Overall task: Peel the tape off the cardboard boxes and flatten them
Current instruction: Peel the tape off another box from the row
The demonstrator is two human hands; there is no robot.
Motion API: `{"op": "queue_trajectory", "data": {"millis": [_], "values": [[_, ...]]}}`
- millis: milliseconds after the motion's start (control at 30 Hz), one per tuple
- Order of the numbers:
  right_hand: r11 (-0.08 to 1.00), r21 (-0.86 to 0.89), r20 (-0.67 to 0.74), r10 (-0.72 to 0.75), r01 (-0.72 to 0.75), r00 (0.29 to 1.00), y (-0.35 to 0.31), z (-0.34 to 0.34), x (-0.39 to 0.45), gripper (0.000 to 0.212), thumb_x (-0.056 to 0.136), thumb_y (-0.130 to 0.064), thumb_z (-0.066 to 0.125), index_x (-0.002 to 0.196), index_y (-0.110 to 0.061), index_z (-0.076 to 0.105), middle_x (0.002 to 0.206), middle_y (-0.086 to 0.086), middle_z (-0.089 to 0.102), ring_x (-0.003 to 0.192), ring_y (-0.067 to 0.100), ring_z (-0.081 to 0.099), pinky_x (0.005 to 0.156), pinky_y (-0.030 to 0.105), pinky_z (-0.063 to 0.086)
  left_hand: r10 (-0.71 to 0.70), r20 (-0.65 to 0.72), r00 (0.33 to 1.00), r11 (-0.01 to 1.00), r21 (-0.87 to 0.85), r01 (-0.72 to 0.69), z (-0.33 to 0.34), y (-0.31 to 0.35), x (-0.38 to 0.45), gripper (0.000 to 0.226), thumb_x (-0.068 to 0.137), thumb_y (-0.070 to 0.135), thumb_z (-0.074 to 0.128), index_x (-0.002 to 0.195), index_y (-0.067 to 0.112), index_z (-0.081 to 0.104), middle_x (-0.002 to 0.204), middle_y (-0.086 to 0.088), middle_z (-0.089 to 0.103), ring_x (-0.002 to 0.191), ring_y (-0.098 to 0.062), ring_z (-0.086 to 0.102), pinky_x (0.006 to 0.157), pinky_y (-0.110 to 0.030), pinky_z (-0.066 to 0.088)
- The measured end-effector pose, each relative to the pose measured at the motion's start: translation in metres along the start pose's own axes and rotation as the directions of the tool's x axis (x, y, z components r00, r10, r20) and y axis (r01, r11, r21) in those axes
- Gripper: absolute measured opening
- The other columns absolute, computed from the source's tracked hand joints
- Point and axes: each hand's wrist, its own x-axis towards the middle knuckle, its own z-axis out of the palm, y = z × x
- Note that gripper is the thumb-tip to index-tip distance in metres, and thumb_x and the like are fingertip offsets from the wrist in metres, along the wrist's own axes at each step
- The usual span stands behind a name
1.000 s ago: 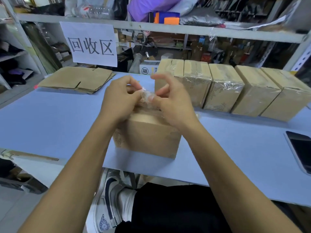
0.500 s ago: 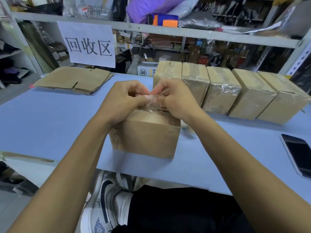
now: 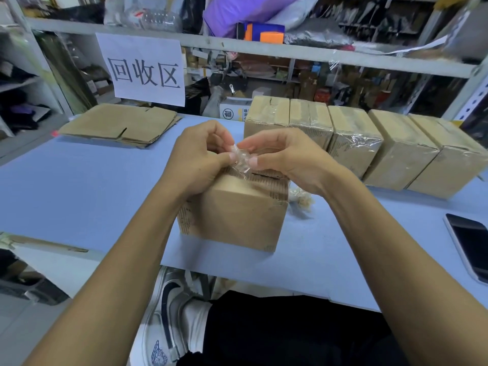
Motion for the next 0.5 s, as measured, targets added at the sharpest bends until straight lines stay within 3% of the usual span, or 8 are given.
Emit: {"op": "queue_trajectory", "data": {"millis": [133,233,300,400,500], "values": [[0.996,0.086,0.06,0.023,-0.028,0.998,-0.004,-0.007,-0.002,0.038,0.082,0.021,0.05,0.113,0.009,0.067,0.106,0.023,0.065,0.097,0.018,0.066,0.085,0.023,0.053,0.018,0.009,1.0,0.999,-0.028,-0.018,0.001,0.0,-0.001,0.026,0.079,-0.002,0.076,0.078,0.022,0.069,0.075,0.007,0.069,0.067,-0.001,0.062,0.067,-0.012,0.046],[0.983,0.176,0.077,0.032,-0.045,0.997,-0.004,-0.005,-0.001,0.048,0.071,0.018,0.04,0.114,0.015,0.063,0.111,0.028,0.067,0.109,0.026,0.068,0.101,0.031,0.053,0.07,0.015,0.997,0.996,-0.057,-0.069,0.0,0.0,-0.002,0.021,0.08,0.003,0.079,0.078,0.024,0.073,0.074,0.008,0.071,0.073,-0.004,0.066,0.072,-0.015,0.049],[0.997,0.074,0.034,0.028,-0.031,0.999,-0.002,-0.001,0.002,0.036,0.079,0.02,0.049,0.111,0.01,0.063,0.103,0.02,0.069,0.101,0.024,0.068,0.103,0.033,0.052,0.091,0.029,0.995,0.992,-0.085,-0.088,-0.001,0.002,-0.004,0.02,0.083,0.004,0.076,0.081,0.023,0.076,0.077,0.008,0.074,0.076,-0.003,0.068,0.075,-0.015,0.051],[0.992,-0.126,-0.044,0.002,-0.008,0.999,-0.001,0.002,0.003,0.028,0.084,0.008,0.072,0.106,-0.008,0.063,0.092,0.006,0.064,0.087,0.017,0.065,0.092,0.034,0.054,0.118,0.073,0.99,0.992,-0.048,-0.115,-0.004,0.003,-0.005,0.036,0.087,-0.009,0.063,0.089,0.025,0.076,0.083,0.016,0.075,0.085,0.001,0.069,0.079,-0.012,0.05],[0.996,-0.079,-0.077,-0.037,0.031,0.996,0.0,0.008,0.002,0.026,0.086,0.003,0.074,0.107,-0.007,0.063,0.091,0.012,0.056,0.08,0.02,0.06,0.08,0.028,0.055,0.131,0.101,0.986,0.991,-0.038,-0.128,-0.004,0.004,-0.004,0.034,0.083,-0.007,0.066,0.098,0.023,0.07,0.09,0.009,0.074,0.088,-0.005,0.07,0.082,-0.021,0.053]]}}
